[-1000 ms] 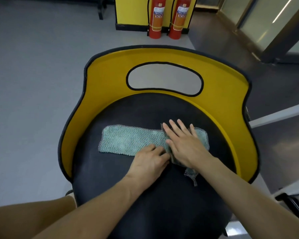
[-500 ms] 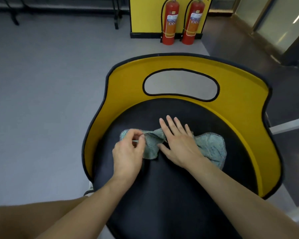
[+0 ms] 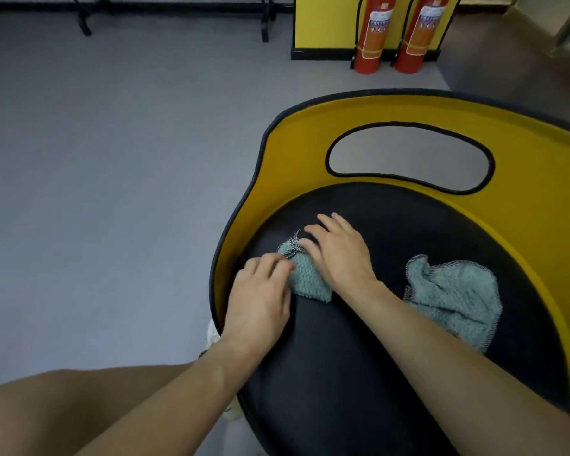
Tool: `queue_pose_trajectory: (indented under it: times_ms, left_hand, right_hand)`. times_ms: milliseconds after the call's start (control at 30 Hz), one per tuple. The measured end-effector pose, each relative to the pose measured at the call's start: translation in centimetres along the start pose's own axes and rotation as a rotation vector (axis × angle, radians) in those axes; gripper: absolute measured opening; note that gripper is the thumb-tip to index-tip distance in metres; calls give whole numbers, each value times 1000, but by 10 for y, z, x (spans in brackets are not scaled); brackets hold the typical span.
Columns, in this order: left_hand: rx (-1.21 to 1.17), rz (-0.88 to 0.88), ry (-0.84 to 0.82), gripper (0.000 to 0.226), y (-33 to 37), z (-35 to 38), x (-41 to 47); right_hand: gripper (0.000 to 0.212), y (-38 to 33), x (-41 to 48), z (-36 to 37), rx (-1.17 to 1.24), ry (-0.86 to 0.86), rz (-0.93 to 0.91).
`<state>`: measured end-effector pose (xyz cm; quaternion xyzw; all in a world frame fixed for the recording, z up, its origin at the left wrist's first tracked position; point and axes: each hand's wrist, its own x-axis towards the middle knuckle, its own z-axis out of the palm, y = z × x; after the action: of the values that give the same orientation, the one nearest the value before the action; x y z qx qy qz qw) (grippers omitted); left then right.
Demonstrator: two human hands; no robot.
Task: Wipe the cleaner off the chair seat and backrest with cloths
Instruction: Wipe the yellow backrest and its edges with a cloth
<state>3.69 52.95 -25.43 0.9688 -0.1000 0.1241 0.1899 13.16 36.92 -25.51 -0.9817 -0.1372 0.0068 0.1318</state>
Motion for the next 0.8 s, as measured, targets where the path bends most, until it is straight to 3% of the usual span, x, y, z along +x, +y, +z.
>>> queue_pose_trajectory:
  times_ms: [67, 133, 233, 333, 467, 633, 733, 800]
  left_hand:
    - [45, 198, -80, 40, -5, 9, 7]
    - [101, 263, -245, 51, -11, 16, 11]
    - [204, 193, -469, 65, -25, 22, 10]
    - [259, 165, -536, 72, -34, 19, 11]
    - [302, 183, -523, 76, -39, 8, 14]
    - [350, 373, -381, 56, -37, 6, 8]
    - [374, 399, -314, 41, -43, 11, 11]
    - [413, 368, -350, 48, -39, 6, 16]
  right_hand:
    - [52, 1, -13, 0, 9, 57, -45]
    - [59, 4, -35, 4, -78, 58, -160]
    - [64, 11, -68, 14, -150, -113, -236]
    - [65, 16, -80, 25, -182, -228, -247]
    - [63, 19, -79, 27, -168, -202, -248]
    - [59, 29, -96, 30, -253, -67, -239]
    - [56, 25, -97, 29, -234, -59, -200]
    - [53, 16, -93, 19, -250, -137, -189]
